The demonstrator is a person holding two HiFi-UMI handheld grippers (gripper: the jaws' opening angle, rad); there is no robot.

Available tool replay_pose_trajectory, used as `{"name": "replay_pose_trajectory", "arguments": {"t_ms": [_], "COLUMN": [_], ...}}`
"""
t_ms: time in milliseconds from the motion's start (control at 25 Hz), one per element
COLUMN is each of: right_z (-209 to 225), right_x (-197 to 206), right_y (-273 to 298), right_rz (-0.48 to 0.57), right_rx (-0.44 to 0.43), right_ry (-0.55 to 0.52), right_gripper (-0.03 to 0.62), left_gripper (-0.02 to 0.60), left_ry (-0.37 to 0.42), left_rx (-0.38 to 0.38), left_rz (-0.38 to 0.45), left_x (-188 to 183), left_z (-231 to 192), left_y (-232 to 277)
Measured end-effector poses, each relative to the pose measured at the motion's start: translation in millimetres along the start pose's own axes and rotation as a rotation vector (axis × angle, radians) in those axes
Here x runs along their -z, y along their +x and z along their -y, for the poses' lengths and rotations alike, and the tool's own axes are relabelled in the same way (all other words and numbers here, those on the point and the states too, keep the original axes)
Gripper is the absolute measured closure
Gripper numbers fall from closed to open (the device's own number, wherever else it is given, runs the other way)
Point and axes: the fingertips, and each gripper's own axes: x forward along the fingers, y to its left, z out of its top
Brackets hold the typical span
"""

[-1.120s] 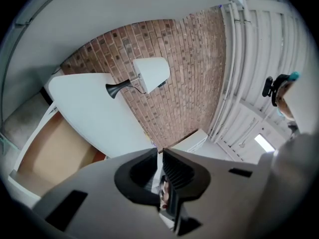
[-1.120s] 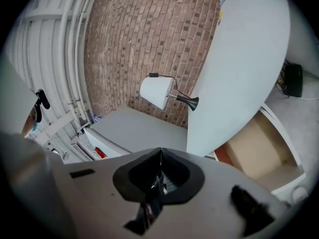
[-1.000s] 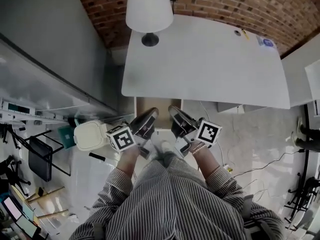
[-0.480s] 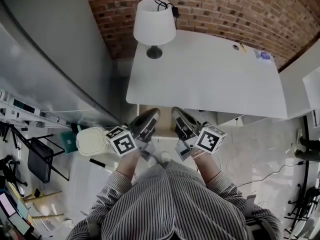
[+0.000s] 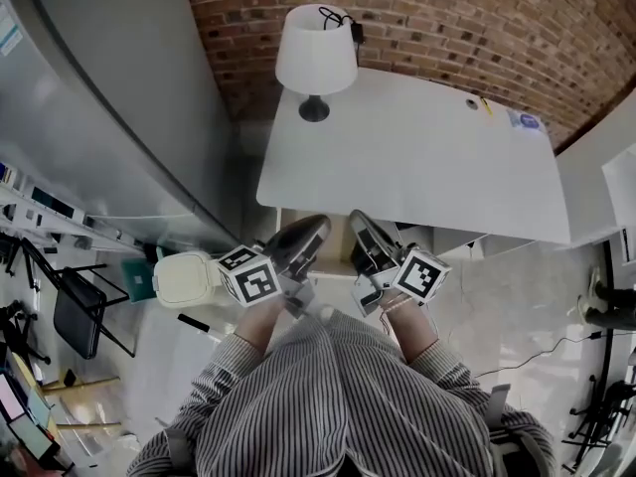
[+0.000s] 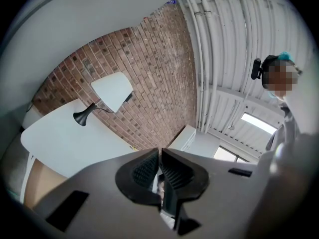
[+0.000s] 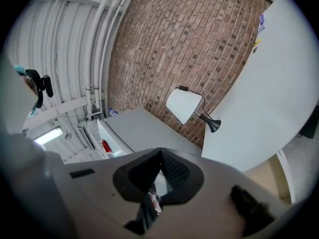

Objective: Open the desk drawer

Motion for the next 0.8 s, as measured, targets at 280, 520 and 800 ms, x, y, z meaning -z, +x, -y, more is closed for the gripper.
{"name": "replay_pose_trajectory", "arguments": {"t_ms": [280,520,800], "right_z": [-3.0,-7.5,-4.2], "right_x": [0.1,0.5,12.6], "right_y": [0.7,2.9,0.3], "right_rz": [0.002,-0.007,-0.04], "right_rx": [-0.013,-0.026,-0.002], "right_ry": [0.006,-0.02,-0.022], "right_gripper": [0.577,0.577,0.577], "left_gripper": [0.555,0.558,0.565], "left_ry": [0.018,0.018,0.005], "left_rx": [-0.026,-0.028,-0.066], "left_rz": [-0.021,-0.025,-0.038], "left_x": [0.6,-0.1,5.7], "left_z": [-3.7,-4.2,-8.6], "left_y": [-1.4,0.2,-2.2]}}
